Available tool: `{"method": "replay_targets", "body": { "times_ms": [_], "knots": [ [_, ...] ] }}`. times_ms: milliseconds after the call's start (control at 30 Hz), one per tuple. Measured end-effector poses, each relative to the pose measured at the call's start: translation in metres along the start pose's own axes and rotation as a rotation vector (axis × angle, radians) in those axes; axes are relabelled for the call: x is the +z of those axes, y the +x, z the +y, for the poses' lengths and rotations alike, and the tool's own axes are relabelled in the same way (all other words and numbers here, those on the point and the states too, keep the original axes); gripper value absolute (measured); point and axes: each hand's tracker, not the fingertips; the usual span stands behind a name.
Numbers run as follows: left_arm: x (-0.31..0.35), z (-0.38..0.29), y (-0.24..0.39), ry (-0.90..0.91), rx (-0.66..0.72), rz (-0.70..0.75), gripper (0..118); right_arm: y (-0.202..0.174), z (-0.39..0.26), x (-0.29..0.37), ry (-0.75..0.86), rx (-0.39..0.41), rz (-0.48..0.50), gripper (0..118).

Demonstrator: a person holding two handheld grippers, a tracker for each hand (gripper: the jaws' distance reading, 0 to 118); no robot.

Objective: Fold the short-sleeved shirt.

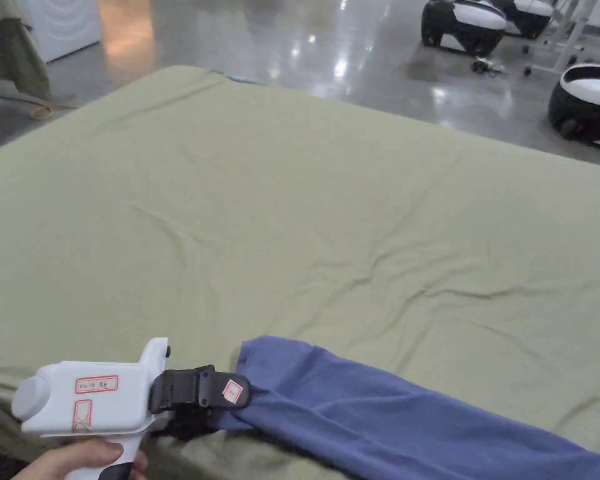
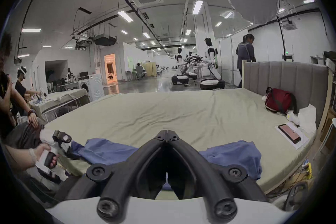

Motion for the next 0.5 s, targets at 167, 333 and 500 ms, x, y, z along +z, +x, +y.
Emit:
{"method": "replay_targets", "body": {
  "times_ms": [167,333,500],
  "knots": [
    [-0.024,0.015,-0.018,0.044,0.072,-0.103,118,-0.011,-0.001,-0.012,-0.028,-0.015,0.023,4],
    [-0.06,0.01,0.007,-0.006,-0.033,-0.004,105,-0.019,-0.006,-0.022,-0.055,-0.024,0.047,4],
    [-0.086,-0.001,0.005,-0.032,-0.002,0.176,7,-0.022,-0.008,-0.025,-0.074,-0.029,0.068,4]
  ]
}}
